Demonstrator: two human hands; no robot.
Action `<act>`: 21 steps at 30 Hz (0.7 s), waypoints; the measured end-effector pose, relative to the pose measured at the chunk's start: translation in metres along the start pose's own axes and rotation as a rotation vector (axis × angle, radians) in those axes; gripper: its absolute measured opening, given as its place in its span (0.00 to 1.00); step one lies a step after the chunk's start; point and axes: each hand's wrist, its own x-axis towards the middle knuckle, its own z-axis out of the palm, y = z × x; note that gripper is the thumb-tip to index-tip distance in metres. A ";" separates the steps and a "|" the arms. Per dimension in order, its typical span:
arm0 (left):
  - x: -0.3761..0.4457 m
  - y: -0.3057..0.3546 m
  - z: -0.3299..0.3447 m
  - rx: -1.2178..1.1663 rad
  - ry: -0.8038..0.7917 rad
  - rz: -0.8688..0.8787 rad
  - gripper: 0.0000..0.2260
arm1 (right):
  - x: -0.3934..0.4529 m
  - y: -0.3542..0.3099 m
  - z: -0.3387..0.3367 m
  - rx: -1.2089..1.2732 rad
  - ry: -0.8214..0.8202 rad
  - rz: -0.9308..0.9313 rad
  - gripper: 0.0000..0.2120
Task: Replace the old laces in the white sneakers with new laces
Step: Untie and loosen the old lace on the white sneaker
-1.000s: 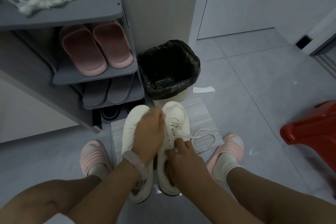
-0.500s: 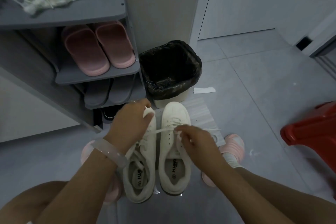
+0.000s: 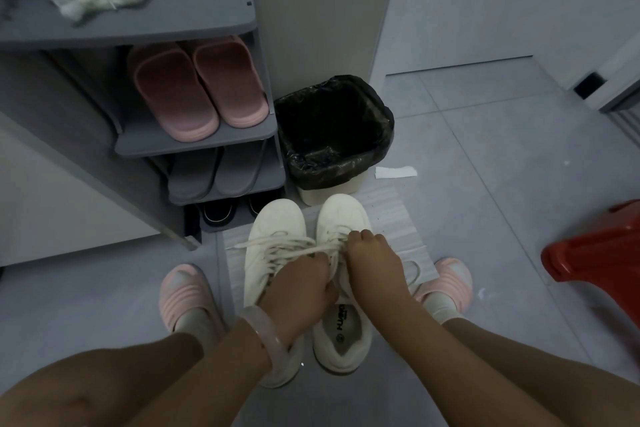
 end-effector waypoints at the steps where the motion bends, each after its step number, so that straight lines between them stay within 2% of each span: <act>1: -0.001 0.000 0.000 -0.009 0.022 -0.002 0.07 | 0.001 -0.001 -0.001 -0.004 0.000 0.000 0.12; 3: 0.000 0.000 0.005 -0.017 0.066 -0.008 0.03 | 0.006 -0.001 -0.002 0.124 0.011 0.072 0.06; 4: 0.001 0.000 0.008 -0.010 0.083 -0.017 0.07 | 0.008 0.002 -0.004 0.309 0.002 0.154 0.05; 6: 0.005 -0.001 0.012 0.022 0.102 -0.052 0.15 | 0.010 0.007 -0.011 0.834 -0.131 0.319 0.14; 7: 0.006 -0.001 0.013 0.019 0.119 -0.064 0.16 | 0.010 0.009 -0.015 1.009 -0.217 0.378 0.17; 8: 0.007 -0.001 0.014 0.004 0.130 -0.072 0.16 | 0.009 0.011 -0.020 1.059 -0.308 0.402 0.18; 11: 0.008 -0.002 0.014 -0.099 0.161 -0.076 0.14 | 0.009 0.018 -0.030 0.883 -0.522 0.326 0.16; 13: 0.010 -0.005 0.014 -0.144 0.173 -0.076 0.15 | 0.011 0.027 -0.034 0.622 -0.546 0.205 0.15; 15: 0.010 -0.007 0.013 -0.173 0.150 -0.082 0.18 | 0.012 0.039 -0.039 0.315 -0.449 0.102 0.13; 17: 0.008 -0.007 0.012 -0.166 0.101 -0.092 0.21 | 0.012 0.056 -0.048 0.128 -0.249 0.153 0.10; 19: 0.006 -0.005 0.010 -0.148 0.060 -0.095 0.23 | 0.009 0.073 -0.054 0.062 -0.003 0.261 0.09; 21: 0.005 -0.003 0.009 -0.121 0.036 -0.105 0.24 | 0.006 0.082 -0.054 0.096 0.147 0.338 0.08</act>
